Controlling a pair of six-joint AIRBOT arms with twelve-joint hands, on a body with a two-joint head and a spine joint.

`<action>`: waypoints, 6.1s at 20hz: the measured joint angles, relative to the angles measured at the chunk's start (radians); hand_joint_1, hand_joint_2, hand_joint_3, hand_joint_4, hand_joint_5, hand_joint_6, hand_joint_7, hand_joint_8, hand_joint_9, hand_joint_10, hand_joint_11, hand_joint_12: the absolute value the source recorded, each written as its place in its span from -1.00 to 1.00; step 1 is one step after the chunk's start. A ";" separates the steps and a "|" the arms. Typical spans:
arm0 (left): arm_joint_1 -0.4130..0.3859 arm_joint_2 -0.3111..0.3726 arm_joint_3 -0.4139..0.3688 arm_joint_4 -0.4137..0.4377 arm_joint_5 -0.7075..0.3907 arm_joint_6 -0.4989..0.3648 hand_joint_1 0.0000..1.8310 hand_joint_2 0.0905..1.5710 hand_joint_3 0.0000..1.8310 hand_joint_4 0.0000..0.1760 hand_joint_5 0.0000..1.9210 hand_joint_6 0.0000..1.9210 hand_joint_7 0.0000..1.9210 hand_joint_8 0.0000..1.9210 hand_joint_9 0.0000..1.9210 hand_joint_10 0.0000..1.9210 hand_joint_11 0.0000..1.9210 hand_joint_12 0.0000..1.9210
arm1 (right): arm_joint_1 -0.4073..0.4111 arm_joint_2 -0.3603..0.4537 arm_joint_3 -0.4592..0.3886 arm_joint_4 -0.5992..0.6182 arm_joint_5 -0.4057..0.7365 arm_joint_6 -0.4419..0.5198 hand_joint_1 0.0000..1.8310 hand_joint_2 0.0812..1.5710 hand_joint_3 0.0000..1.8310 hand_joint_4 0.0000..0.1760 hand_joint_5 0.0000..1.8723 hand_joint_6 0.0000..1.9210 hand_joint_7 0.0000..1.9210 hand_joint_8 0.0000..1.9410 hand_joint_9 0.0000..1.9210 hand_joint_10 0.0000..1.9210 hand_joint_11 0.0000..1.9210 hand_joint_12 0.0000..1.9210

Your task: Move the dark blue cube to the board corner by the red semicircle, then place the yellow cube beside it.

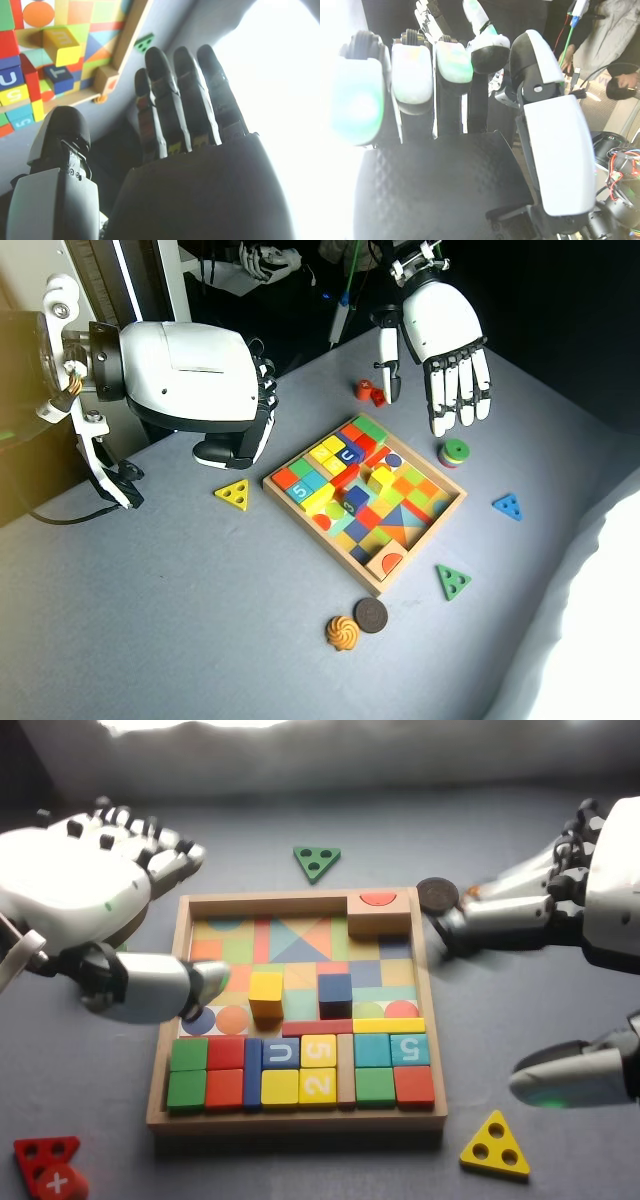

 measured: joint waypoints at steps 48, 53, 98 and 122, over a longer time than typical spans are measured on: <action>-0.193 -0.048 -0.058 -0.586 -0.424 0.701 -1.00 0.44 -1.00 -1.00 -0.97 -1.00 -0.96 -1.00 -0.97 -1.00 -1.00 -0.82 | 0.125 -0.438 0.374 -0.489 -0.170 0.452 0.24 0.73 -0.96 -1.00 -0.44 -0.94 0.35 1.00 0.54 1.00 0.68 1.00; -0.193 -0.048 -0.058 -0.585 -0.425 0.701 -1.00 0.44 -1.00 -1.00 -0.97 -1.00 -0.96 -1.00 -0.97 -1.00 -1.00 -0.82 | 0.126 -0.489 0.420 -0.574 -0.169 0.452 0.02 0.79 -0.96 -1.00 -0.45 -0.95 0.37 1.00 0.62 1.00 0.78 1.00; -0.208 -0.059 -0.058 -0.614 -0.461 0.663 -1.00 0.44 -1.00 -1.00 -0.97 -0.99 -0.97 -0.99 -0.97 -0.99 -0.98 -0.93 | 0.048 -0.594 0.525 -0.603 -0.178 0.385 0.12 0.74 -1.00 -1.00 -0.42 -0.96 0.16 1.00 0.36 1.00 0.48 1.00; -0.214 -0.074 -0.054 -0.620 -0.462 0.652 -1.00 0.43 -1.00 -1.00 -0.99 -1.00 -0.97 -1.00 -0.97 -1.00 -1.00 -0.86 | 0.045 -0.578 0.628 -0.598 -0.161 0.352 0.10 0.76 -1.00 -1.00 -0.46 -0.99 0.19 1.00 0.39 1.00 0.52 1.00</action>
